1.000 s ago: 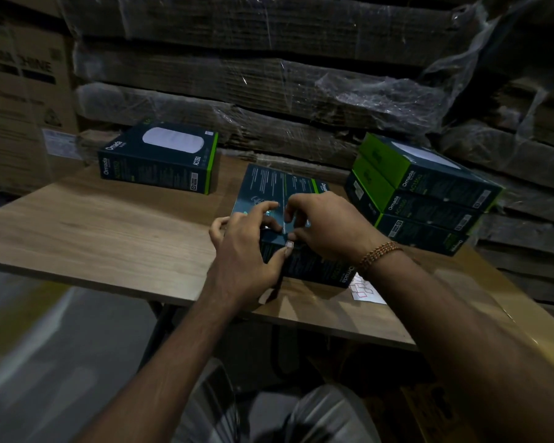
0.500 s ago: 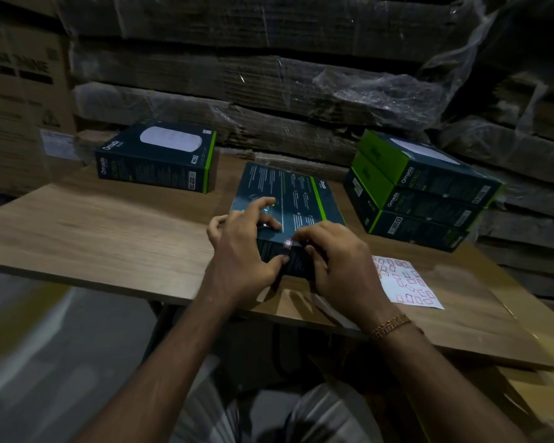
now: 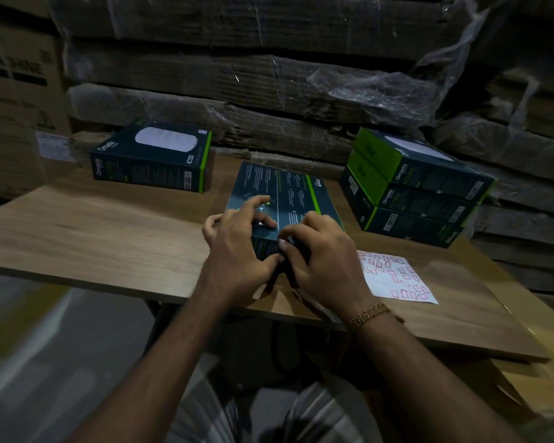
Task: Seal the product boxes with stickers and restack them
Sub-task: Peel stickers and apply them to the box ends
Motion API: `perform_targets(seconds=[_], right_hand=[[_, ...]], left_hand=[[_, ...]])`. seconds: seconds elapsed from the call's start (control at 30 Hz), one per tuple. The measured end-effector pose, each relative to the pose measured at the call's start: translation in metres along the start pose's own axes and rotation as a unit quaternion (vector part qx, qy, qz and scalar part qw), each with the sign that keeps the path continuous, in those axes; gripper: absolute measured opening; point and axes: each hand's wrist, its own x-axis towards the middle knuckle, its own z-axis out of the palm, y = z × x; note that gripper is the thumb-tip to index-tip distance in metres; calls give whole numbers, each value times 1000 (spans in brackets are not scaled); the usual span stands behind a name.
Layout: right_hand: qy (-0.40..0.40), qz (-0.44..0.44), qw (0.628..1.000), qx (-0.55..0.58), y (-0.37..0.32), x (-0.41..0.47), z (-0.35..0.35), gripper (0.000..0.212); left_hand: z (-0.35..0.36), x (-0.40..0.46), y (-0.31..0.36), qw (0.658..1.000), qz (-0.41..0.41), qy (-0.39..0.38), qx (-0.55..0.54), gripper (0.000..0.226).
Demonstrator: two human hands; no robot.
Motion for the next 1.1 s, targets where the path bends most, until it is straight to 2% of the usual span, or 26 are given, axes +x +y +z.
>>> perform_targets(seconds=[0.17,0.5,0.7,1.1], right_hand=[[36,20,999,23,-1,-3,11,13],[42,56,990,123,3,-6,11,18],[86,79,986,121,-7,-6,18,12],[107,77,984,120,-5,-12,25,13]], left_hand=[[0,0,0,1000,1,1,1,96],[-1,-1,1,1000,-4,4,-13,89],[0,0,3,999,-8,19,-25,70],[3,-2,3,1000,-3,24,2,69]])
